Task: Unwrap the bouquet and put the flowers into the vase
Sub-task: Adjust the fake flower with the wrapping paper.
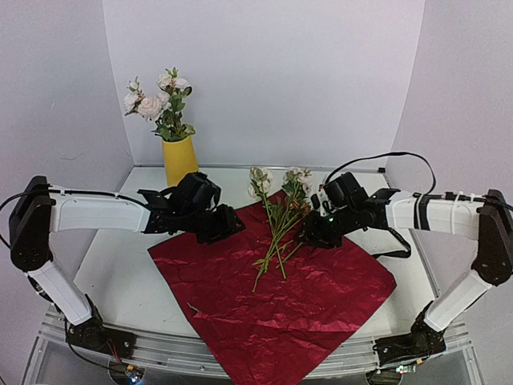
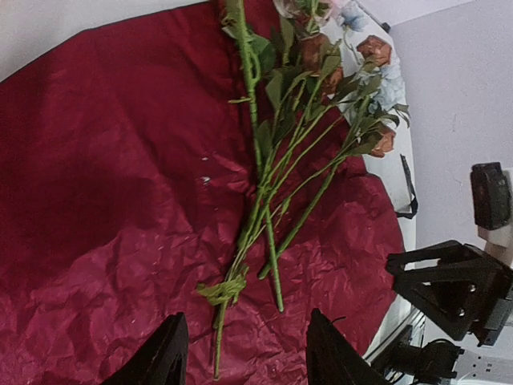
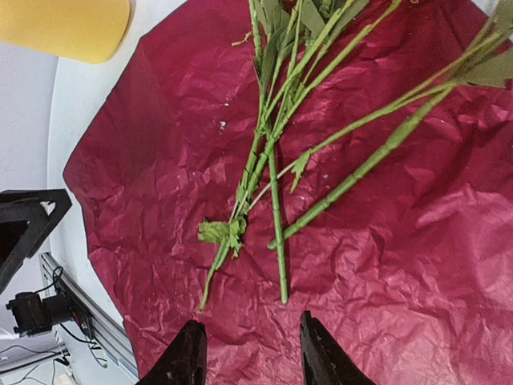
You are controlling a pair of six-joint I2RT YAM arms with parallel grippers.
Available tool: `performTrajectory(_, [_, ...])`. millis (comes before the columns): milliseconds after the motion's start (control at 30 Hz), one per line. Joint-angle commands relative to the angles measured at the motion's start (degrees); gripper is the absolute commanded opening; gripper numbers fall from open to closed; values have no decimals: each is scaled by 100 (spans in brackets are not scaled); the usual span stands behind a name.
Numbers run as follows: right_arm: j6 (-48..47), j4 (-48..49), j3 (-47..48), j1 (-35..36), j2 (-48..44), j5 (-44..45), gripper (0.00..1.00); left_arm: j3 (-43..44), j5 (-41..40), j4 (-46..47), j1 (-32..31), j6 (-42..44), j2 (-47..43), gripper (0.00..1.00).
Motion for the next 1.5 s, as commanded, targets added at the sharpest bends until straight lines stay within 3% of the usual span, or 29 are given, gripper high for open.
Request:
performTrajectory(0, [507,-107,502,33,531,19,42,608,164,180,-48,453,440,49])
performTrajectory(267, [1700,-96,1080,97,1323,769,45,1053,193,166,-50,1072,819,49])
performTrajectory(567, [1460,-94,1951,111,2151,372,44,1145,742,124,-50,1427,1370,50])
performTrajectory(700, [1160,-94,1894,143,2177,358,37,1171,997,118,-50,1578,1564,46])
performTrajectory(867, [443,-105,1522,217,2049,-116,37,1174,1289,81,-82,1768,1696,43])
performTrajectory(1133, [298,-250,930,428,2075,-6,38,1072,1265,-208,-124,2111,1688,48])
performTrajectory(1467, [-40,-921,1426,598,2514,389,36,1241,819,-1036,-449,2674,1572,52])
